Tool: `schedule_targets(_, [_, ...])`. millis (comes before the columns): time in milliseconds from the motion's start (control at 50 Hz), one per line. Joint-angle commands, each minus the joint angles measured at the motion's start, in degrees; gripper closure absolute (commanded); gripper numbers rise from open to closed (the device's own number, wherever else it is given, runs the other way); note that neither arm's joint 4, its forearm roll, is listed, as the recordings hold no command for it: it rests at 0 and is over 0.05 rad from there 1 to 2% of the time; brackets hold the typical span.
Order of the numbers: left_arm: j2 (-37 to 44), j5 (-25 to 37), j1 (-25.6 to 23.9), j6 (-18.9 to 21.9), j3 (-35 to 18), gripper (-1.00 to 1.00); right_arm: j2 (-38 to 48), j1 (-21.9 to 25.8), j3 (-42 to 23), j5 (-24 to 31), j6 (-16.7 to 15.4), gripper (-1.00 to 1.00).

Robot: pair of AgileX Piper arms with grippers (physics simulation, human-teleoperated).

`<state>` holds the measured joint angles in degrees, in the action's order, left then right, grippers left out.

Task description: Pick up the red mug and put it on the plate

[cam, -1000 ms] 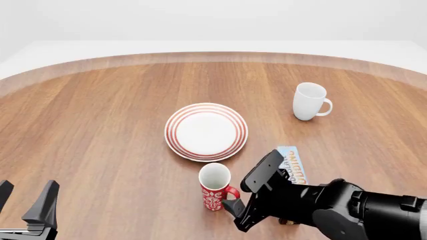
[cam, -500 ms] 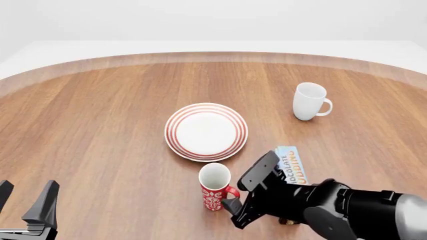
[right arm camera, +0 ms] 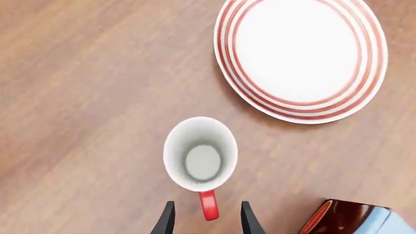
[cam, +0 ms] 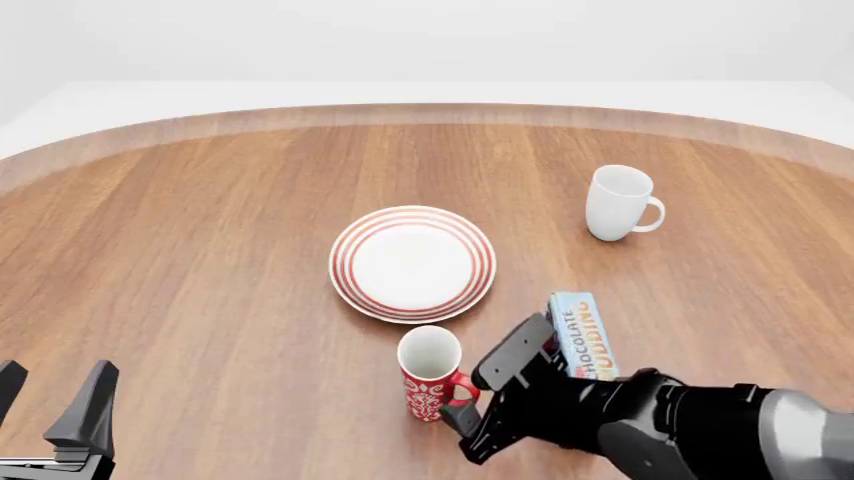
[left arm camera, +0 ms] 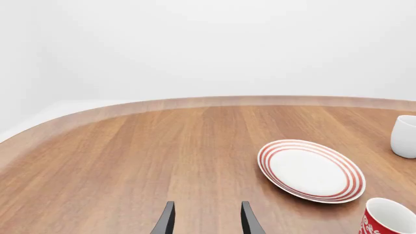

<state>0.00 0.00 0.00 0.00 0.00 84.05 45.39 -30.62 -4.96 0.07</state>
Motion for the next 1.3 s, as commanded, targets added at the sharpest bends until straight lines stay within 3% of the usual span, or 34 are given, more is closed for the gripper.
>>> schedule_targets(20, [0.0, 0.0, 0.0, 0.0, 0.0, -1.0, 1.12, -0.22, 0.74, -1.61, 0.27, -1.0])
schedule_targets(700, [0.0, 0.0, 0.0, 0.0, 0.0, -1.0, 2.78, -0.71, 1.08, -3.57, -0.53, -1.0])
schedule_targets(720, [0.0, 0.0, 0.0, 0.0, 0.0, -1.0, 2.81, -0.83, 1.09, -3.69, -0.78, 1.0])
schedule_targets(1060, [0.0, 0.0, 0.0, 0.0, 0.0, -1.0, 2.57, -2.45, 1.4, -4.06, -2.52, 1.0])
schedule_targets(1300, [0.0, 0.0, 0.0, 0.0, 0.0, -1.0, -3.29, -4.17, -1.33, 1.55, -4.43, 1.0])
